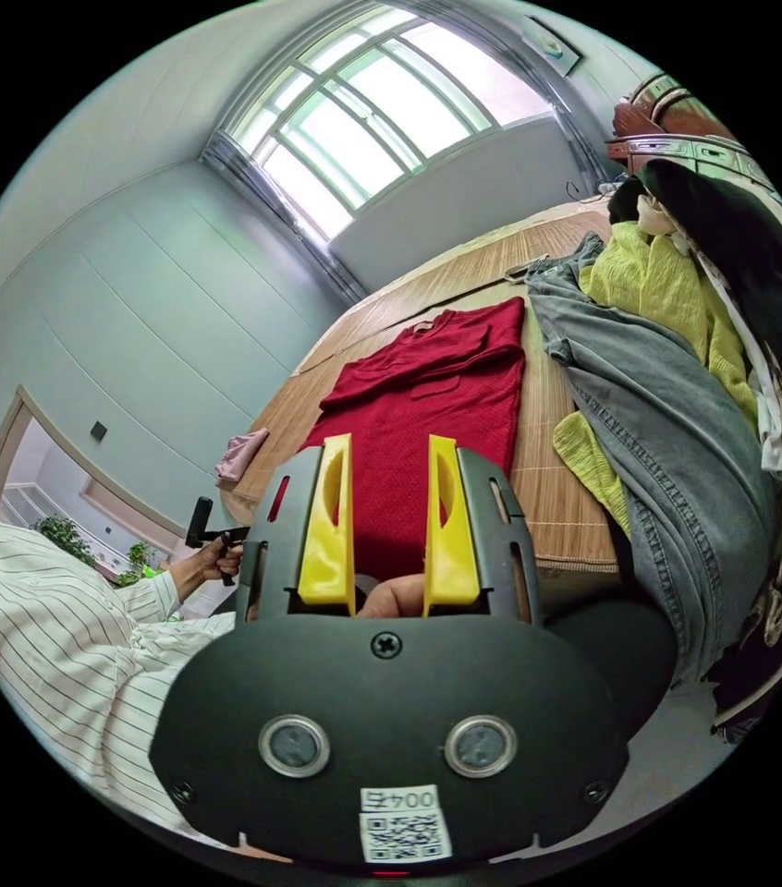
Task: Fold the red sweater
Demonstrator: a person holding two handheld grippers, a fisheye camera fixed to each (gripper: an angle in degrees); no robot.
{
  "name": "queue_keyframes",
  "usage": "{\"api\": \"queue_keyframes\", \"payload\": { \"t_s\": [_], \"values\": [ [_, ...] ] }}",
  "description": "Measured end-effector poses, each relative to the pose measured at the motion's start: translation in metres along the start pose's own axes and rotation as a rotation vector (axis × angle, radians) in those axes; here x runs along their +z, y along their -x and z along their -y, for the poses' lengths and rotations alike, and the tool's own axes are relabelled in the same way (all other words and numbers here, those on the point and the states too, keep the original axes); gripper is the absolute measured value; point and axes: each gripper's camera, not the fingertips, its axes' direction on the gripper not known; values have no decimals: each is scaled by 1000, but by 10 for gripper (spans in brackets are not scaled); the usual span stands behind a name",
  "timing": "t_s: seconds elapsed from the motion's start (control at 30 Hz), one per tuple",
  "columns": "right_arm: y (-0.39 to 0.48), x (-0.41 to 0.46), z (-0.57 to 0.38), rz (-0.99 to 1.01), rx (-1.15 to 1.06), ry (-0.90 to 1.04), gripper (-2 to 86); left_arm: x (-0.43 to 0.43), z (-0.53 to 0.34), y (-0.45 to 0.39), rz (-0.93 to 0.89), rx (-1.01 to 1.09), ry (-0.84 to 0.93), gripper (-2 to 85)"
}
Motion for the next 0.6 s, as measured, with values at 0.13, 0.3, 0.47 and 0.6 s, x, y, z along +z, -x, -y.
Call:
{"api": "queue_keyframes", "payload": {
  "t_s": [0.13, 0.3, 0.47, 0.6],
  "values": [
    [-14, -2, -12, -10, -1, 117, 162, 10, 0, -4, -34, 5, 42, 137],
    [-33, 0, -21, -37, -64, 327, 160, -17, -9, -16, -94, 86, 35, 56],
    [-62, 11, -23, 4, -52, 465, 159, -82, -12, -24, -363, 75, -70, 44],
    [-81, 42, -21, 58, -15, 611, 156, -122, 1, -38, -488, 54, -132, 42]
  ]
}}
